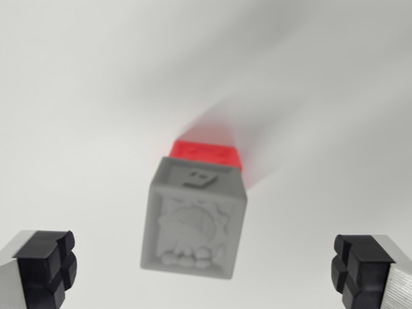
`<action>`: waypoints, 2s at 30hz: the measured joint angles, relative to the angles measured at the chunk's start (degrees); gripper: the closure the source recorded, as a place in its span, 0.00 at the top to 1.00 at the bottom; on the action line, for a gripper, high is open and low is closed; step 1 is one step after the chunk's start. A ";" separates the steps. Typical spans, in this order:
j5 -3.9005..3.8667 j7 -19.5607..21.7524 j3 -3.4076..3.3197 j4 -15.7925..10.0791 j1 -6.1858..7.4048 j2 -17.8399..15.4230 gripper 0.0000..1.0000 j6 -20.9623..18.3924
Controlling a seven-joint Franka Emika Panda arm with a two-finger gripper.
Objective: Destack cube
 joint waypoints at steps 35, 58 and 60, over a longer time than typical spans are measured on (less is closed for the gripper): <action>-5.43 12.90 0.40 -2.79 2.67 14.42 1.00 16.99; -6.17 13.52 -0.06 -2.54 2.97 15.73 0.00 18.11; -6.17 13.52 -0.06 -2.53 2.97 15.73 0.00 18.11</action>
